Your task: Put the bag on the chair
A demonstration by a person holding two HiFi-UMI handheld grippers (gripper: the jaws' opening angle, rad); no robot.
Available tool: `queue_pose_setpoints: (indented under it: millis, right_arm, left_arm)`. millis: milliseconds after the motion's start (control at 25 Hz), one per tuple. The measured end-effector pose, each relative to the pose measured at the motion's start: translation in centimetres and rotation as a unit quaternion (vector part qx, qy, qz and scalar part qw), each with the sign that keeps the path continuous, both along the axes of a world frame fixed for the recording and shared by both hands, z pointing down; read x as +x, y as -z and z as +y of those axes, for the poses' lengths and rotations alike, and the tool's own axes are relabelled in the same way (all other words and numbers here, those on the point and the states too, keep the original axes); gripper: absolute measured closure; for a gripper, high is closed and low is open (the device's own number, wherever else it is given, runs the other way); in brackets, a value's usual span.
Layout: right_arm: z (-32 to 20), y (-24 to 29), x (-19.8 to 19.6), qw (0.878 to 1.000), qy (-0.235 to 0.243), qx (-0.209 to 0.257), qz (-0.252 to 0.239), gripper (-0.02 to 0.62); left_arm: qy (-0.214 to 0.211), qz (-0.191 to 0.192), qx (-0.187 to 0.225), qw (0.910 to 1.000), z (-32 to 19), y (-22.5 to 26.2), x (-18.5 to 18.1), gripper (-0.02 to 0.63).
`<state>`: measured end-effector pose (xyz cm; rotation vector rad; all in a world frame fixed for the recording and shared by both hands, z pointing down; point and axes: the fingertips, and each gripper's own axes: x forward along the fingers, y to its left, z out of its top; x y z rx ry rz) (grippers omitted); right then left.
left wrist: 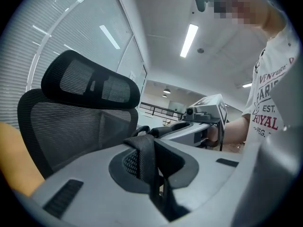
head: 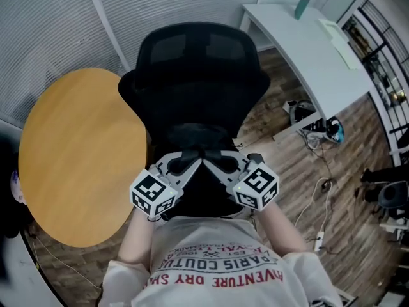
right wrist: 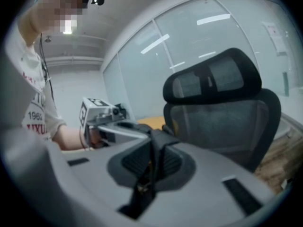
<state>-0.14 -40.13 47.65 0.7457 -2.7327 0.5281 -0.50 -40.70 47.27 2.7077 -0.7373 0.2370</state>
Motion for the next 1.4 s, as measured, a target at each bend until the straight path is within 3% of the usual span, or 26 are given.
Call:
queue_pose_setpoints:
  millis: [320,520,800,880,1080,1400]
  right_arm:
    - [-2.0,-5.3,0.5,0.998,0.011,-0.050,0.027,0.548]
    - [-2.9,-5.6,0.7,0.998,0.004,-0.061,0.016,0.547]
    - [-3.1,-9.5,1.3,0.994,-0.019,-0.101,0.022,0.546]
    - [-2.6,-11.4,1.1,0.994,-0.013,-0.104,0.040,0.546]
    - [-1.6,-16.7,1.4,0.986,0.001,-0.117,0.118,0.546]
    - [-2.0,-21.7,2.4,0.978,-0.017,-0.148,0.147,0.546]
  left_arm:
    - [0.008,-0.013,-0.052,0.9986,-2.2,-5.2,0.5,0.557]
    - [0.009,-0.005,-0.052,0.9986,-3.0,-5.5,0.2,0.555]
    - [-0.007,-0.053,-0.040,0.9978,-2.1,-10.4,1.1,0.555]
    - [-0.009,-0.063,-0.042,0.9971,-1.8,-11.9,1.0,0.555]
    - [-0.005,-0.039,-0.064,0.9972,-2.1,-14.5,0.8,0.555]
    - [0.009,-0.075,-0.100,0.9921,-2.8,-21.4,-0.1,0.555]
